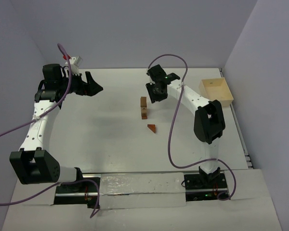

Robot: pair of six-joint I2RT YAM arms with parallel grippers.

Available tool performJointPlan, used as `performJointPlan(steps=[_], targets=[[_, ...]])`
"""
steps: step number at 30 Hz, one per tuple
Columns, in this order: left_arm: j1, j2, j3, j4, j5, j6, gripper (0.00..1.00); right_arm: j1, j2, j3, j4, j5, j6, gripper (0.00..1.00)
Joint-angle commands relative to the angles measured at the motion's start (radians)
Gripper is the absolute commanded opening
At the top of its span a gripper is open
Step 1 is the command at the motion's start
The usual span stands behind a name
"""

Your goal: Build the wood block tower

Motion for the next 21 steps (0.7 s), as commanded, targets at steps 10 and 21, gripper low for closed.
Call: performJointPlan(steps=[10, 21], targets=[[-0.004, -0.033, 0.009, 0.005, 0.008, 0.010, 0.99, -0.011, 0.032, 0.179, -0.016, -0.015, 0.011, 0.54], [-0.003, -0.035, 0.008, 0.008, 0.010, 0.007, 0.99, -0.010, 0.033, 0.158, -0.016, -0.022, 0.008, 0.59]])
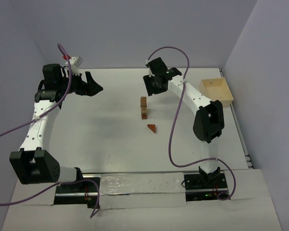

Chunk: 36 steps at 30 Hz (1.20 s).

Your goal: Build the wood block tower

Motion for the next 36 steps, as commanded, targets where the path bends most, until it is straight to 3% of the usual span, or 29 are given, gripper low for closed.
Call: performJointPlan(steps=[1, 36], targets=[[-0.004, -0.035, 0.007, 0.008, 0.010, 0.004, 0.99, -0.001, 0.012, 0.015, -0.004, -0.003, 0.004, 0.59], [-0.004, -0.043, -0.006, 0.009, 0.008, 0.009, 0.99, -0.001, 0.064, 0.027, -0.012, -0.015, 0.003, 0.71]])
